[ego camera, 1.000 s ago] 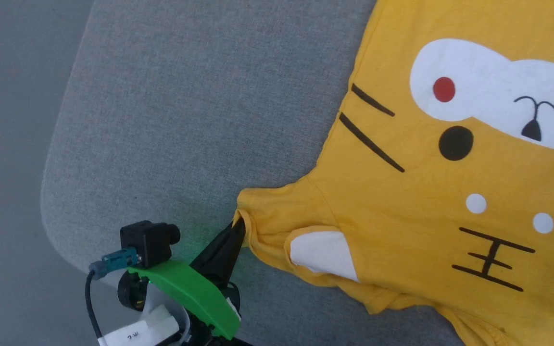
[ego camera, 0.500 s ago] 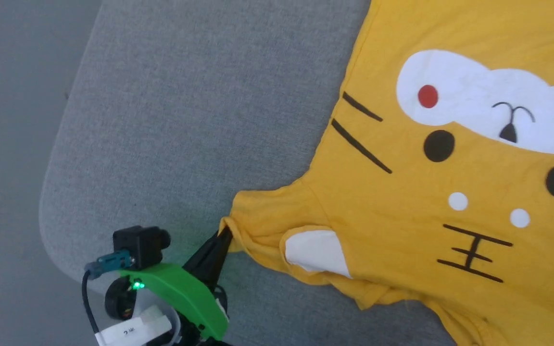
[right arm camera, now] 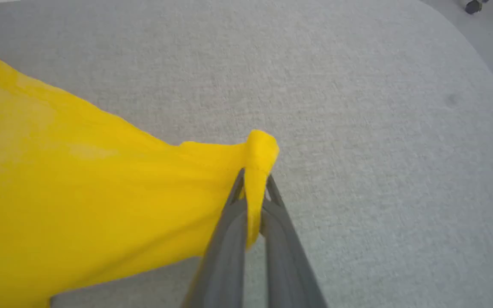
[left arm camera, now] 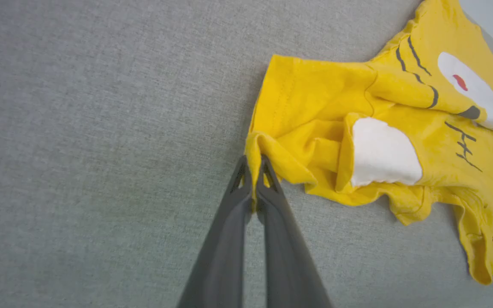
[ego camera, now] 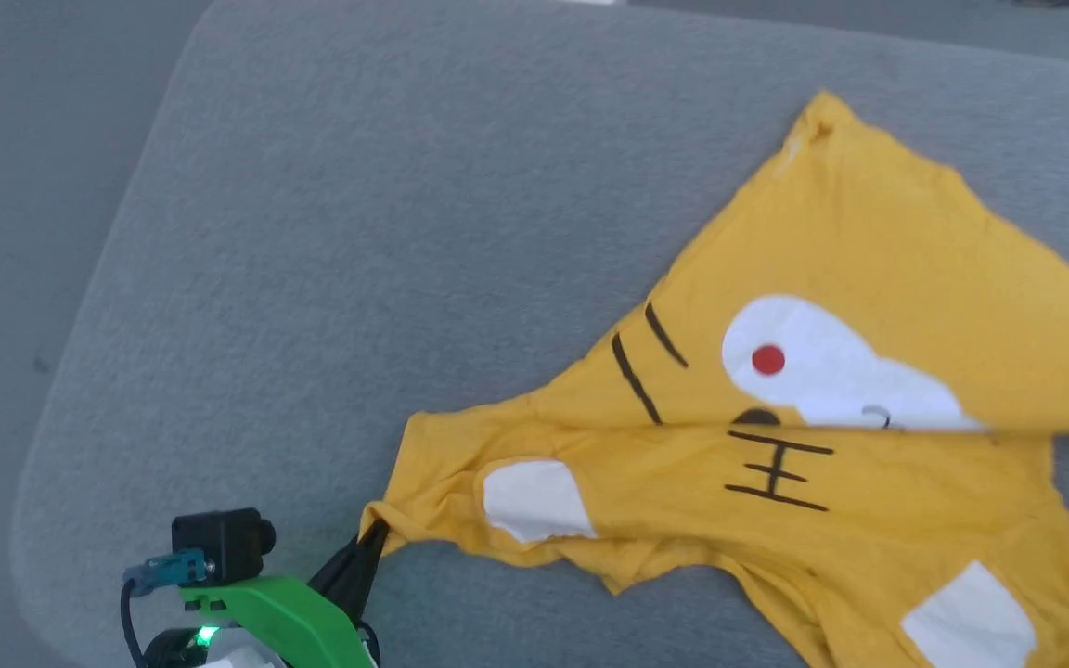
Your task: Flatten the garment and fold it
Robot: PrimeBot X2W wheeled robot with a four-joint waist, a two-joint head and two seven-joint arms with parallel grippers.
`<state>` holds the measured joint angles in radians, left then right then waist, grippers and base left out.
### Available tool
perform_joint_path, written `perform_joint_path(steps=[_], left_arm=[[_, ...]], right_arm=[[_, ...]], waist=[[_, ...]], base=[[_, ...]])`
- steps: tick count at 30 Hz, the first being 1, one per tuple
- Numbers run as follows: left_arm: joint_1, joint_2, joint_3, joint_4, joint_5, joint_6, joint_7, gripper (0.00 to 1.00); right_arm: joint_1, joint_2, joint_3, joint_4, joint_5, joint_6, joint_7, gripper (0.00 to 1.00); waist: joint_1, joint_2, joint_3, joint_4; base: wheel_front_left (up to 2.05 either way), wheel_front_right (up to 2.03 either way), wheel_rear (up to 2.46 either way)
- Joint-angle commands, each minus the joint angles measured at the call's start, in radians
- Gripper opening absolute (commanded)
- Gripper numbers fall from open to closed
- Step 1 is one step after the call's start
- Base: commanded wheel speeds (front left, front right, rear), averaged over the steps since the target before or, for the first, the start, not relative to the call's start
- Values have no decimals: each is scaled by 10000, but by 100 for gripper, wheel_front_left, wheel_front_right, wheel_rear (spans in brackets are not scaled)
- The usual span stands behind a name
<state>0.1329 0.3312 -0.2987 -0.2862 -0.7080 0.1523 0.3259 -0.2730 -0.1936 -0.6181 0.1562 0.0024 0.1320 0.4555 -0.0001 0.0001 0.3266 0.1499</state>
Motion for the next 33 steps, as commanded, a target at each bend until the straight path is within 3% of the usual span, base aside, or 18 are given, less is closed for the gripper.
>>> perform_joint_path(steps=[1, 11, 16, 17, 19, 20, 22, 23, 28, 33], left_arm=[[101, 76, 49, -58, -50, 47, 58, 0], [286, 177, 46, -241, -56, 218, 210, 0], [221, 190, 13, -177, -105, 175, 253, 0], [207, 191, 10, -152, -119, 157, 250, 0], [172, 199, 15, -73, -150, 107, 227, 0], [152, 203, 22, -22, -164, 79, 206, 0], [118, 208, 27, 67, -187, 25, 166, 0], [61, 209, 36, 195, -236, -64, 104, 0], [-79, 208, 33, 378, -283, -186, 31, 0], [-351, 180, -16, 515, -285, -292, 0, 0]], right_arm=[[327, 97, -126, -141, 89, -13, 229, 0], [1946, 1039, -729, -225, 718, -13, 2470, 0], [2167, 1211, -708, -109, 997, -13, 3002, 0], [2188, 1222, -690, -139, 1015, -13, 3012, 11], [2187, 1223, -567, -241, 1033, -13, 2755, 88], [2172, 1181, -500, -331, 1034, -13, 2546, 100], [2059, 1028, -351, -575, 1013, -13, 1898, 100], [1724, 762, 164, -859, 1101, -13, 534, 100], [952, 265, 1781, -911, 1674, -13, -1561, 100], [-320, -270, 3543, -122, 2032, -13, -3166, 100]], waist=[[1, -1, -1113, -1184], [1, -1, -1221, -1605], [1, -1, -1206, -1620], [1, -1, -1210, -1612], [1, -1, -1216, -1588], [1, -1, -1223, -1574], [1, -1, -1234, -1546], [1, -1, -1235, -1504], [1, -1, -1159, -1421], [1, -1, -926, -1258]], base=[[0, 0, 0], [0, 0, 0], [0, 0, 0], [0, 0, 0], [0, 0, 0], [0, 0, 0], [0, 0, 0], [0, 0, 0], [0, 0, 0], [0, 0, 0]])
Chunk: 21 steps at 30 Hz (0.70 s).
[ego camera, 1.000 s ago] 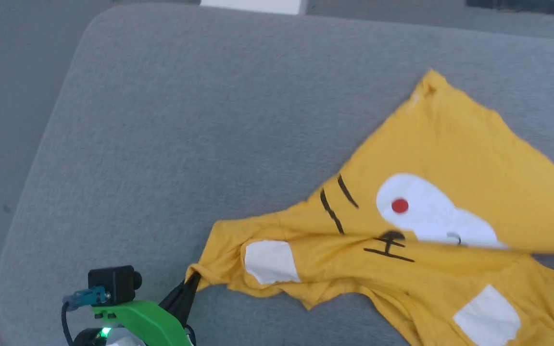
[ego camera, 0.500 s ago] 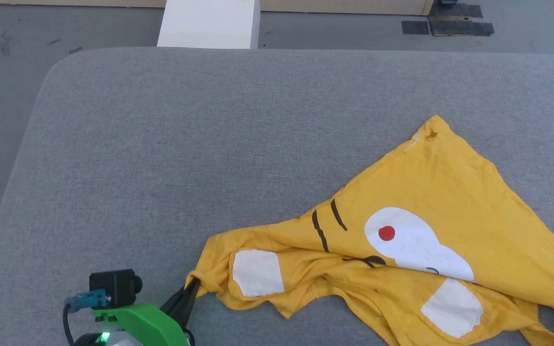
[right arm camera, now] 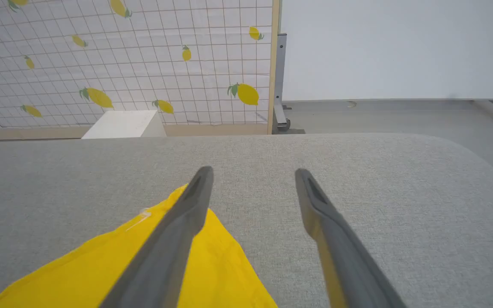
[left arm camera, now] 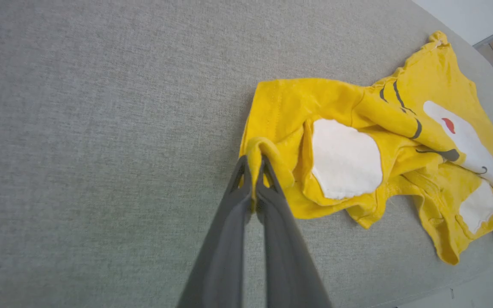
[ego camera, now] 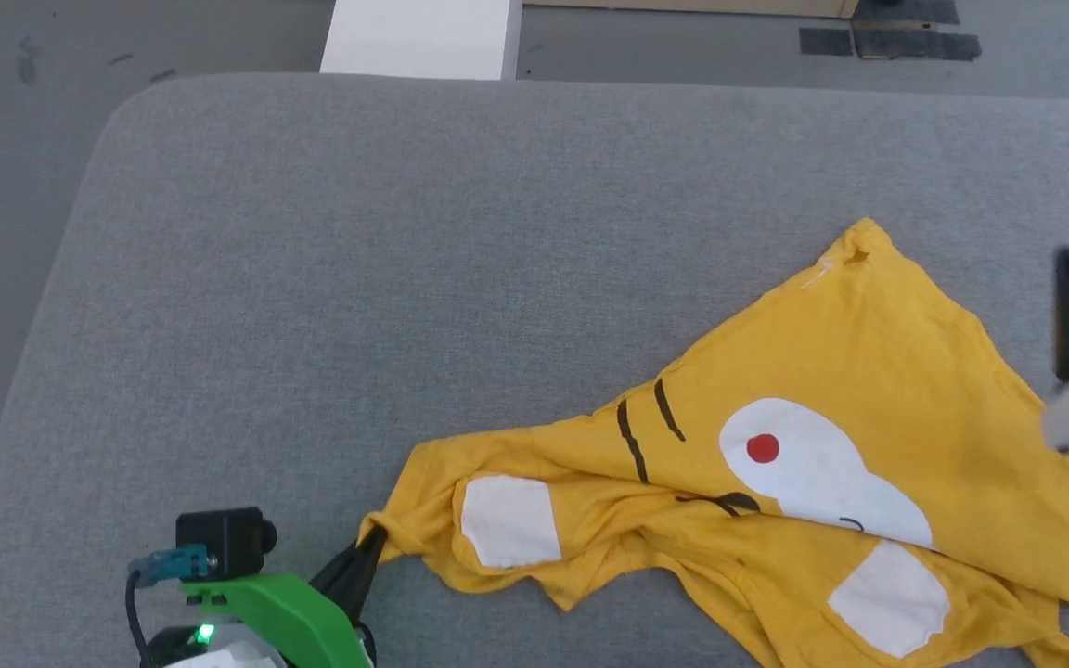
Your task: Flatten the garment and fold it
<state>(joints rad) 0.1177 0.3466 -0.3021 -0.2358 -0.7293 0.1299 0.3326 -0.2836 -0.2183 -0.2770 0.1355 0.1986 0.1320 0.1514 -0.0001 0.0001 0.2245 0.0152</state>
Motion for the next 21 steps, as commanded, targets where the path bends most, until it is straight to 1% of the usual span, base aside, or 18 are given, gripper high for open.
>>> perform_joint_path(steps=[1, 3, 5, 9, 14, 21], left_arm=[[-261, 16, -1, 35, -72, -91, -67, 0], [-404, -19, -34, 95, -73, -127, -72, 0], [-546, -59, -68, 156, -68, -159, -84, 0], [-809, -140, -165, 269, -33, -240, -127, 0], [-1080, -233, -251, 431, 14, -306, -208, 0], [-1236, -364, -381, 564, 5, -431, -351, 0]], right_arm=[[-457, -101, 411, 306, 100, -13, -317, 100], [-1018, -310, 966, 913, 100, -13, -568, 100], [-1608, -469, 1446, 1624, 33, -13, -572, 100], [-2729, -613, 2056, 3012, -97, -13, -66, 100], [-3955, -770, 2316, 4608, -543, -13, 1492, 100], [-5125, -772, 1947, 5804, -1335, -13, 3753, 100]], waist=[[1, -1, 145, 141], [1, -1, 264, 262], [1, -1, 401, 404], [1, -1, 713, 742], [1, -1, 1085, 1135], [1, -1, 1496, 1486]], base=[[0, 0, 0], [0, 0, 0], [0, 0, 0], [0, 0, 0], [0, 0, 0], [0, 0, 0]])
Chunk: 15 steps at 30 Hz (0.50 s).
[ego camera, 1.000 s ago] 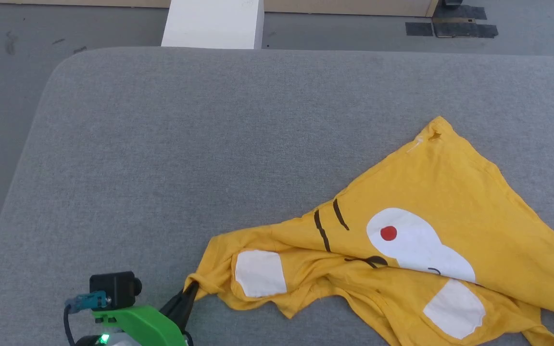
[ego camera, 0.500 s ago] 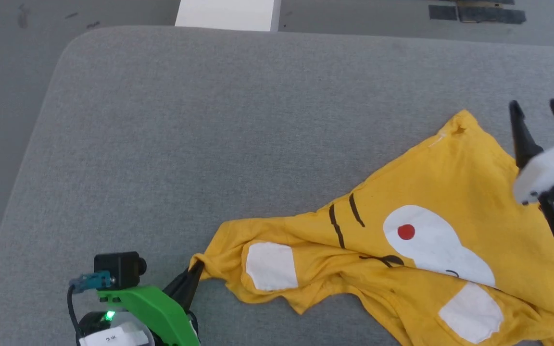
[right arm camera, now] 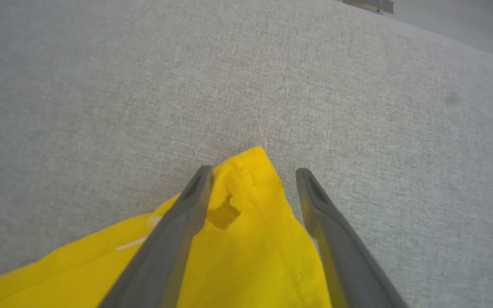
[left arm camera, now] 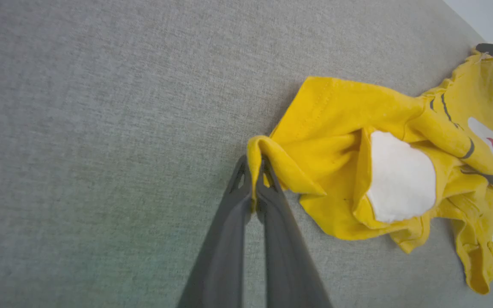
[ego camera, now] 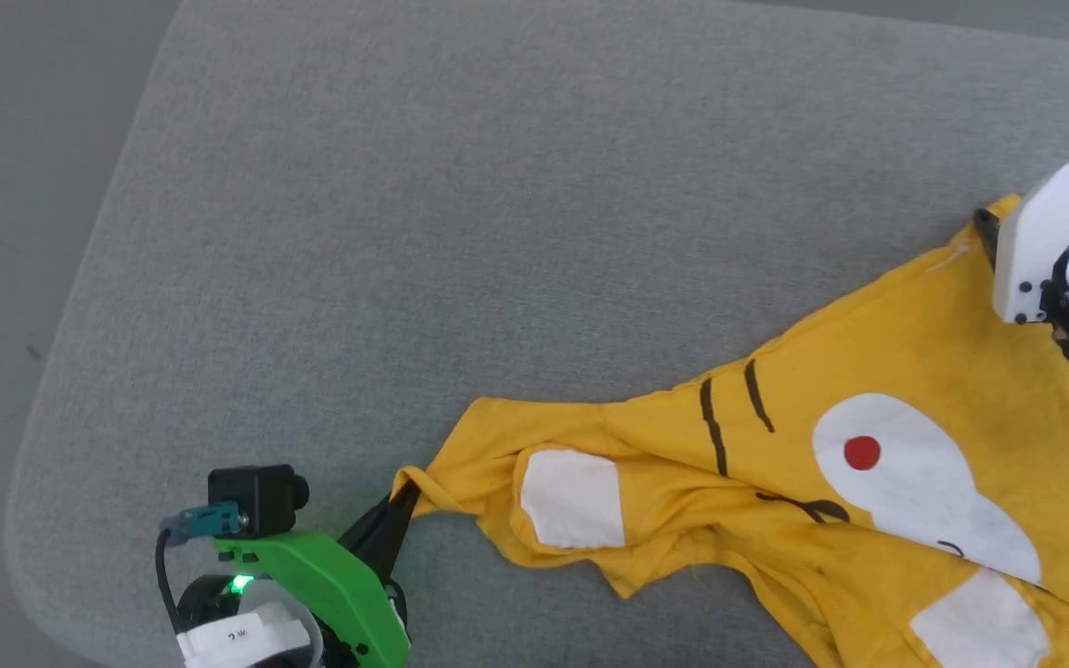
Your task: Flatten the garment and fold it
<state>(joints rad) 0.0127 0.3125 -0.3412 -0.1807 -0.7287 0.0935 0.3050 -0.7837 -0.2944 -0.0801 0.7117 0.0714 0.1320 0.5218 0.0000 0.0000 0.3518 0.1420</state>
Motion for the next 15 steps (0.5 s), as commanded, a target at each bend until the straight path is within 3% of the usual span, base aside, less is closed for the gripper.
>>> perform_joint_path(steps=[1, 4, 6, 9, 15], left_arm=[[-204, -43, -16, 29, 7, -84, -102, 0], [-268, -86, -63, 69, 9, -120, -144, 0], [-284, -105, -81, 92, 10, -123, -172, 0], [-272, -111, -101, 99, 30, -100, -195, 0], [-132, -79, -129, 116, 44, -49, -226, 0]], right_arm=[[-241, -20, -89, 162, -238, -13, 403, 100], [-458, -13, -314, 322, -582, -13, 1100, 98], [-522, 1, -501, 414, -873, -13, 1701, 44], [-489, 75, -695, 313, -1130, -13, 2155, 0], [241, 351, -1116, -592, -900, -13, 820, 0]], waist=[[0, 0, 268, 256], [0, 0, 367, 333], [0, 0, 410, 352], [0, 0, 425, 351], [0, 0, 102, 216]], base=[[0, 0, 0], [0, 0, 0], [0, 0, 0], [0, 0, 0], [0, 0, 0]])
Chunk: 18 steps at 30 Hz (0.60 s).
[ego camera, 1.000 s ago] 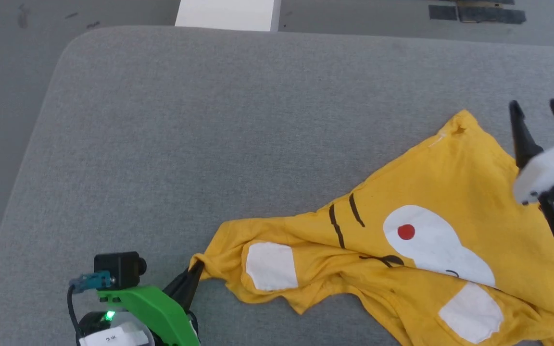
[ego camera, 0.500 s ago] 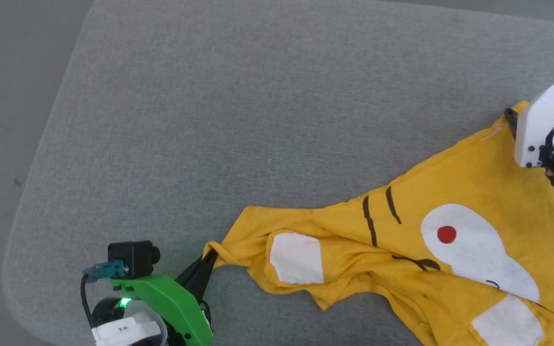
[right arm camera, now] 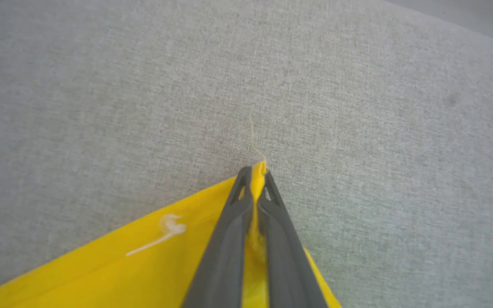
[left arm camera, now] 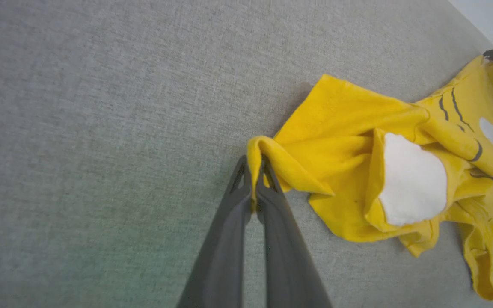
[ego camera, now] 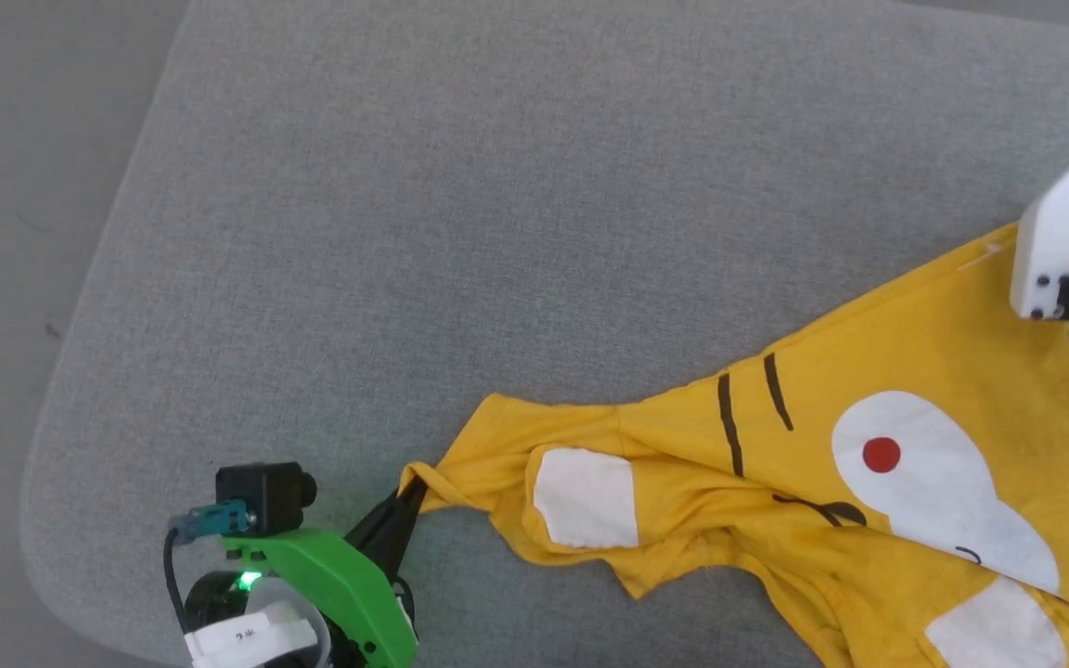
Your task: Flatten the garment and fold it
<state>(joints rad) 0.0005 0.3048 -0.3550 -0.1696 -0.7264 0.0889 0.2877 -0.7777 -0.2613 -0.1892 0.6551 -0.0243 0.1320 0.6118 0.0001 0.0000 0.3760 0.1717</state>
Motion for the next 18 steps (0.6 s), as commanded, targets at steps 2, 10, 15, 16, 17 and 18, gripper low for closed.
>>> perform_joint_path(steps=[2, 10, 15, 16, 17, 18], left_arm=[[82, 12, 7, -27, 19, 34, -62, 0], [501, 157, 157, -309, 82, 264, -208, 0], [436, 214, 417, -473, 253, 307, -689, 0], [372, 202, 476, -501, 253, 289, -791, 0], [257, 180, 544, -542, 218, 237, -893, 0], [129, 178, 604, -579, 194, 181, -969, 0]], right_arm=[[641, 122, -178, -451, 270, -13, -939, 0], [3076, 611, -491, -2509, 1294, -13, -3757, 0], [4541, 881, -725, -3783, 1764, -13, -4403, 0], [4751, 929, -776, -3985, 1827, -13, -4395, 0], [4989, 980, -840, -4247, 1883, -13, -4339, 0], [5157, 999, -856, -4447, 1922, -13, -4229, 0]], waist=[[-1, 0, -351, -180], [-1, 0, -1344, -875], [-1, 0, -1837, -1338], [-1, 0, -1906, -1400], [-1, 0, -1980, -1465], [-1, 0, -2027, -1517]], base=[[0, 0, 0], [0, 0, 0], [0, 0, 0], [0, 0, 0], [0, 0, 0], [0, 0, 0]])
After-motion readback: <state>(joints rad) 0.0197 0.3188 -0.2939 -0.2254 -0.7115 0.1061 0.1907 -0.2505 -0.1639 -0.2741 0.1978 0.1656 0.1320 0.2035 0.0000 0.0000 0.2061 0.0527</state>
